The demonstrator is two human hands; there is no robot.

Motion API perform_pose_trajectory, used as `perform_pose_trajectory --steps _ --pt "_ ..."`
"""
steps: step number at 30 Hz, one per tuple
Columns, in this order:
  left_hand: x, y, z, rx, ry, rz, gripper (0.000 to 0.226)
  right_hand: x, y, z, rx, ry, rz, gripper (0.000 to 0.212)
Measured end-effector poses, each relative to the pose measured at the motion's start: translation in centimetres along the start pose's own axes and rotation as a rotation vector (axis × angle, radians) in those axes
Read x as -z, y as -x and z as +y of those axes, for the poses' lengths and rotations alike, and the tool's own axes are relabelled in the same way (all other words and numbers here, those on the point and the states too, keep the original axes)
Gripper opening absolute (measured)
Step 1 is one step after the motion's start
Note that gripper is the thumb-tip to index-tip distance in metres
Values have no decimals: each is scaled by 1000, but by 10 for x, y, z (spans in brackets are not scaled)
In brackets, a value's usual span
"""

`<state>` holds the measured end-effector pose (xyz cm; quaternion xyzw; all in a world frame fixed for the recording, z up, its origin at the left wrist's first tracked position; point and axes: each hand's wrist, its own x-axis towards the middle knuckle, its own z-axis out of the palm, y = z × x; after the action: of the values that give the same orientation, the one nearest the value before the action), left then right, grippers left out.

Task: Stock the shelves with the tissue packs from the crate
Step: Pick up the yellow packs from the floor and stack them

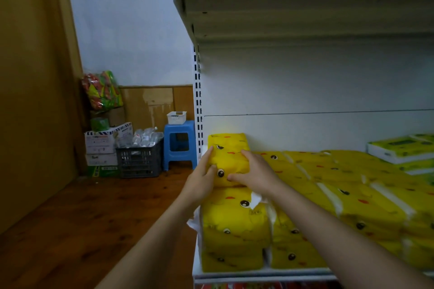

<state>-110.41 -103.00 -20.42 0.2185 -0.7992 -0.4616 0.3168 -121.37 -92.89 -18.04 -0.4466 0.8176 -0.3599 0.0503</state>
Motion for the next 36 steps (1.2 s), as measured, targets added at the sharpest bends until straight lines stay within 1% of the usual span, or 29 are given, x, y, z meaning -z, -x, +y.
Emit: perform_pose_trajectory --steps 3,5,9,11,14,16,18,20,23,25,28,31,34,36 --pt "3 1 -1 -42 37 13 51 6 1 0 5 -78 3 89" --pt "6 1 0 -93 35 40 52 8 2 -2 16 -98 36 91" --pt "18 0 4 -178 2 106 54 11 5 -14 95 -57 209 88" --pt "26 7 8 -179 -9 179 54 9 12 -29 174 -80 304 82" --pt "41 30 7 -159 90 296 53 -8 33 -60 367 -166 397 72" --pt "53 50 -6 -112 119 396 51 -35 53 -80 452 -279 358 68" --pt "66 72 -29 -29 191 510 49 -75 76 -94 477 -410 240 65" --pt "77 95 -62 51 243 655 48 -124 95 -99 464 -494 116 63" --pt "85 129 -126 225 261 824 48 -202 112 -84 332 -527 -30 62" --pt "85 152 -168 350 224 862 47 -248 121 -60 203 -531 -96 62" --pt "84 179 -224 442 162 819 46 -299 134 -18 -4 -513 -191 60" --pt "79 195 -273 535 36 716 47 -335 135 25 -164 -396 -262 63" --pt "68 200 -319 601 -101 514 50 -358 132 60 -258 -305 -328 68" --pt "58 196 -341 607 -156 388 52 -369 123 78 -272 -279 -323 67"
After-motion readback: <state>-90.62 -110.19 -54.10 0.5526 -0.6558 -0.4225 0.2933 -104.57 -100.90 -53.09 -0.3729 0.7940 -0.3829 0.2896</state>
